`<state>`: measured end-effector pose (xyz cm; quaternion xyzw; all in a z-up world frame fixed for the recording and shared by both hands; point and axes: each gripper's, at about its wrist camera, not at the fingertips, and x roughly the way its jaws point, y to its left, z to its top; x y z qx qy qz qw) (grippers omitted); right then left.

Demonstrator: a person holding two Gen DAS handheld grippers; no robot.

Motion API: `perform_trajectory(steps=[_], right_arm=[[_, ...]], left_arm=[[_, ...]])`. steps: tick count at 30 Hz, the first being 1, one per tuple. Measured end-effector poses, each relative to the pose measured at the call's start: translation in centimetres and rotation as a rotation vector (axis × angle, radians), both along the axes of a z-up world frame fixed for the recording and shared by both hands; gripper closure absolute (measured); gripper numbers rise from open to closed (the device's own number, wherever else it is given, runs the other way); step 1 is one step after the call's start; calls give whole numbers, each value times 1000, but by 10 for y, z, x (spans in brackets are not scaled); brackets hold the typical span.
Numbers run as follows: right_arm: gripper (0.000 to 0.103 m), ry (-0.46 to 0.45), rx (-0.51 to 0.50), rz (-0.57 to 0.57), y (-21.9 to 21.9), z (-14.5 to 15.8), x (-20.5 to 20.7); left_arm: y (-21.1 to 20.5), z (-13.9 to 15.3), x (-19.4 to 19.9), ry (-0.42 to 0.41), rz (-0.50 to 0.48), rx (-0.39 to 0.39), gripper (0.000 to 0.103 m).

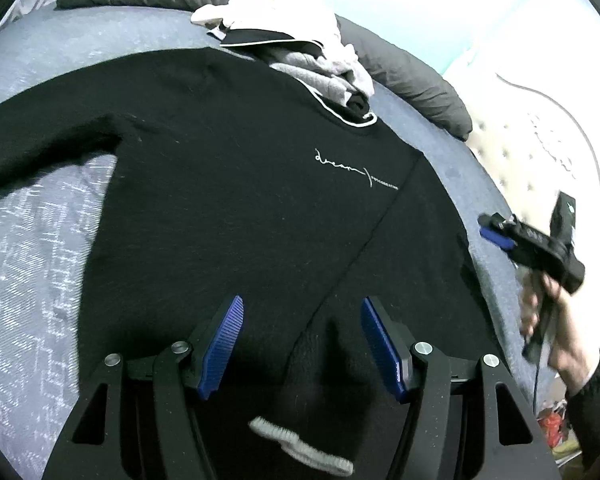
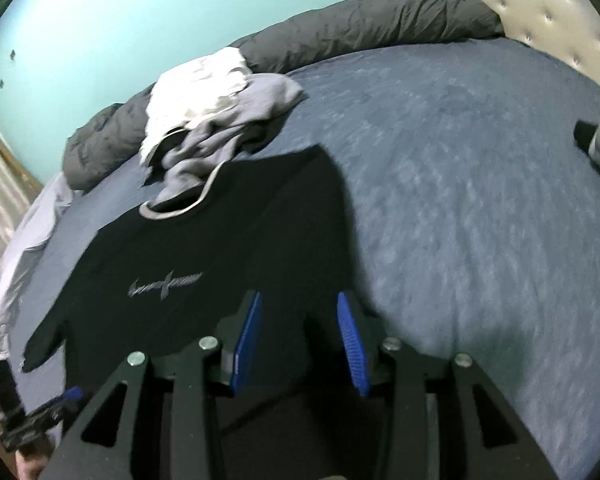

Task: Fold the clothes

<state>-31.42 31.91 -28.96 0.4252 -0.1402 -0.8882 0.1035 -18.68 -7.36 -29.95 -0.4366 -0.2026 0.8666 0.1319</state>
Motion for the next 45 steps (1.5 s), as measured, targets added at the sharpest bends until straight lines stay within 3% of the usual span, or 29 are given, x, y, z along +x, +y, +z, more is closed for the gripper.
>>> perform_trajectory(steps=[13, 17, 25, 29, 35, 37, 40, 45], right_arm=[[62, -7, -133, 30, -59, -2, 82], [61, -16, -162, 36, -72, -5, 93], [59, -65, -194, 64, -95, -21, 101], [59, -65, -215, 74, -100, -21, 100], [59, -55, -233, 72, -98, -22, 101], [59, -57, -239, 67, -97, -23, 100], [59, -58, -248, 66, -96, -22, 98], [59, -52, -253, 66, -95, -21, 97]], left_arm=[[-9, 12, 39, -15, 0, -16, 38], [-6, 9, 53, -27, -15, -50, 38], [-9, -8, 64, -60, -7, -16, 39], [-10, -10, 61, -56, -2, -12, 51], [-12, -19, 57, -72, -3, 27, 82], [-12, -19, 56, -69, -5, 35, 97], [-17, -13, 56, -50, 4, 60, 99], [-24, 2, 59, -27, 43, 38, 102]])
